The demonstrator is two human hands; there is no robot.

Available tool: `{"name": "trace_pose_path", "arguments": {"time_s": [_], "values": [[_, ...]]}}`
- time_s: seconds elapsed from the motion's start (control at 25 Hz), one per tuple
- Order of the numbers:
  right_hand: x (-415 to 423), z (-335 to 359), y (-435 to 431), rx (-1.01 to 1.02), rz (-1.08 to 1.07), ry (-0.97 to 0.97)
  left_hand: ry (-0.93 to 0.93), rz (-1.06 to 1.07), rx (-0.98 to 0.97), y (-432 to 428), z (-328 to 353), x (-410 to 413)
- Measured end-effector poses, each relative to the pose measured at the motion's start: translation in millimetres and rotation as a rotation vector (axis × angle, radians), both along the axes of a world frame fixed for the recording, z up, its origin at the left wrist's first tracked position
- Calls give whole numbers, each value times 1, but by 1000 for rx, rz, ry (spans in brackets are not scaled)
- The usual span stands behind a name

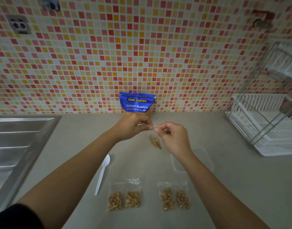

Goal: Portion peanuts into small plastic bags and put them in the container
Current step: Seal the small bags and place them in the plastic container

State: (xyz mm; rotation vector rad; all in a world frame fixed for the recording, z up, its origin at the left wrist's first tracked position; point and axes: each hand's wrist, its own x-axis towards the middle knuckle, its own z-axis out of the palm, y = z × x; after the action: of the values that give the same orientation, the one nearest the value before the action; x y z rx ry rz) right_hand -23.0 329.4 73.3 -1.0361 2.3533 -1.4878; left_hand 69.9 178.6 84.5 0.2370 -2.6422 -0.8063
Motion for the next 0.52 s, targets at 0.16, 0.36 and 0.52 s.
{"name": "trace_pose_path", "arguments": {"time_s": [0.16, 0.36, 0.52], "values": [[4, -5, 1, -3, -12, -76, 5, 10, 2, -7, -8, 3], [8, -11, 2, -19, -2, -161, -9, 83, 71, -4, -20, 8], [3, -15, 4, -98, 61, -456, -35, 78, 781, 24, -43, 24]]}}
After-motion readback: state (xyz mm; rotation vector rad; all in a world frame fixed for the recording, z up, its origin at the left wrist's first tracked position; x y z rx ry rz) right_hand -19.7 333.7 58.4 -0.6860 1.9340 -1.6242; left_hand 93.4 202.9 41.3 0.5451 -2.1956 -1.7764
